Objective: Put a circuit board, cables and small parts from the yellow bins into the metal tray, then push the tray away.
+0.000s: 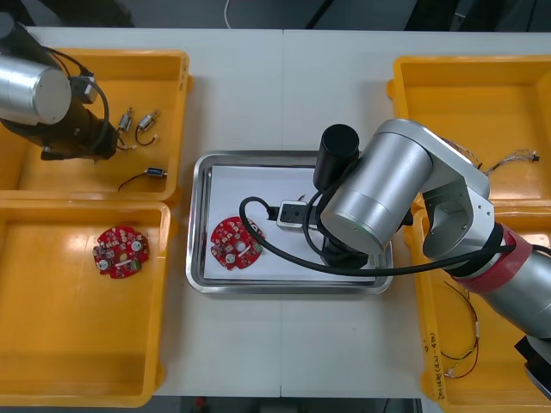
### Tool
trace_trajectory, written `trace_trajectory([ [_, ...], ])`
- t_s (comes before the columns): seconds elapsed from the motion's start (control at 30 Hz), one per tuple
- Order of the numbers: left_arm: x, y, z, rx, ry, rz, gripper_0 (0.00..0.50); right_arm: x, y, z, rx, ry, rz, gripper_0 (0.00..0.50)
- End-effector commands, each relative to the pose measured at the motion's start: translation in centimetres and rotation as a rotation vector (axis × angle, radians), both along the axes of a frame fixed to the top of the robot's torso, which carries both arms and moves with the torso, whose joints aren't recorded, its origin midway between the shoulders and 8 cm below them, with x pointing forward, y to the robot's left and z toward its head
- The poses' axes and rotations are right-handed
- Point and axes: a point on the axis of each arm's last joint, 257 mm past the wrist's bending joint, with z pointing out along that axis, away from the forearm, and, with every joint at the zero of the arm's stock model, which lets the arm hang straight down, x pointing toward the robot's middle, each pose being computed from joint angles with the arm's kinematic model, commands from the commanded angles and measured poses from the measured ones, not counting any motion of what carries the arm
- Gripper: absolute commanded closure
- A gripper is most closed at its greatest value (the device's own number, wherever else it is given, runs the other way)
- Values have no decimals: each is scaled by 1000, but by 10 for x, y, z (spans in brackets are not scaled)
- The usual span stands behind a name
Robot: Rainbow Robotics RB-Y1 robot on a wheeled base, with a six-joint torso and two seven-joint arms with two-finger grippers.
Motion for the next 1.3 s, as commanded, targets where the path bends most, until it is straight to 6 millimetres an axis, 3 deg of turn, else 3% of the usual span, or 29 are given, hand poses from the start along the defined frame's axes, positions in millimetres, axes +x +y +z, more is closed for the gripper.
trace_trajectory([
  [0.03, 9, 5, 60, 40, -69, -51, 500, -5, 17, 4, 12, 4, 56, 0],
  [0.6, -44, -19, 96, 88, 24, -88, 500, -30, 9, 6, -10, 69, 11, 0],
  [0.73, -54, -29, 99, 97, 19, -115, 500, -32, 15, 17, -5, 37, 34, 0],
  [1.07, -86, -57, 100, 111, 47, -162, 500, -33, 19, 22, 11, 29, 49, 0],
  [1.3, -90, -86, 111, 90, -6, -205, 500, -33, 22, 25, 22, 25, 49, 0],
])
